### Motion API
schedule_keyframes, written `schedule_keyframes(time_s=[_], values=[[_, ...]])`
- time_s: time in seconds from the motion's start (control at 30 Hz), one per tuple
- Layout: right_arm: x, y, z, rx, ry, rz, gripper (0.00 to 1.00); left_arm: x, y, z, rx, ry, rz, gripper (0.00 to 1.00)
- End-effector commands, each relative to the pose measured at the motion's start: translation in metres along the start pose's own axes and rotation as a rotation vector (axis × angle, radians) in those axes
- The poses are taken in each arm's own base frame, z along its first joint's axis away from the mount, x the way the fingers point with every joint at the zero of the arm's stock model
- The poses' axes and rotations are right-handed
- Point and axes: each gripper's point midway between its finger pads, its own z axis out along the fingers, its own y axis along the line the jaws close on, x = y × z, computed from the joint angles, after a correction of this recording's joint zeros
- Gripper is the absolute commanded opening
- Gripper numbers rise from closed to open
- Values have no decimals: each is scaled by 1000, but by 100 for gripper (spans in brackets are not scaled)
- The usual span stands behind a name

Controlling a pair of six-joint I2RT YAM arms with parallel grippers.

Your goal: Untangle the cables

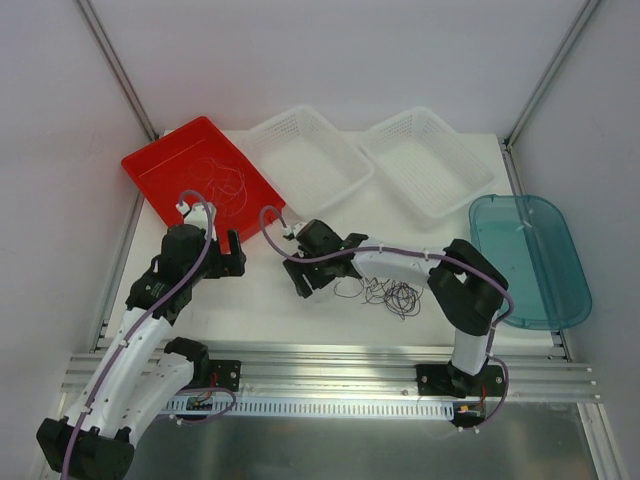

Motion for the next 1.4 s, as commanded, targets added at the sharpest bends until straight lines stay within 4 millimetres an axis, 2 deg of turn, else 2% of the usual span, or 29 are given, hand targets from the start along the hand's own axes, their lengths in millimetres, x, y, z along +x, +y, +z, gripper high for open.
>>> schedule_keyframes(time_s=[0.0,0.1,0.3,0.5,0.57,0.6,0.67,0.7,0.77,0.83,0.87,0.9,1.0,1.03,1.1,1.13,1.23,1.27,1.33,1.37], values=[[-28,8,12,10,-90,37,71,-7,10,1,-50,-34,-18,99],[-28,-5,26,85,-107,58,65,-5,9,2,-39,-25,-22,99],[-16,-9,43,161,-75,24,56,-4,8,5,-36,-10,-24,99],[-8,-3,51,175,-56,-8,36,-3,8,6,-29,0,-23,99],[-14,4,47,156,-80,-20,25,-2,8,7,-31,4,-25,99],[-22,9,41,138,-100,-21,18,-2,9,7,-33,4,-26,99],[-38,18,29,115,-140,-32,12,-3,9,7,-35,2,-27,99],[-46,20,21,106,-160,-34,4,-2,10,7,-36,1,-27,99],[-68,29,-5,86,-219,-44,1,-3,10,6,-40,-3,-28,99],[-102,38,-35,68,-301,-79,1,-4,11,6,-40,-6,-31,99],[-113,42,-55,63,-331,-91,1,-3,11,6,-41,-3,-31,99],[-139,49,-81,52,-403,-111,1,-4,11,6,-40,-6,-32,99],[-173,57,-136,49,-512,-141,1,-4,10,6,-34,-4,-32,99],[-196,63,-164,47,-583,-159,1,-4,10,6,-35,-6,-33,99],[-209,61,-196,74,-627,-175,1,-4,9,6,-32,-4,-34,99],[-228,64,-227,79,-698,-187,1,-5,9,5,-31,-8,-33,99],[-242,61,-267,119,-753,-210,1,-4,9,6,-28,-8,-32,99],[-254,62,-295,128,-815,-225,1,-4,9,6,-30,-6,-33,99],[-262,58,-325,160,-880,-228,1,-4,8,5,-25,-7,-32,99],[-269,56,-347,176,-933,-239,1,-3,8,6,-24,-5,-32,99]])
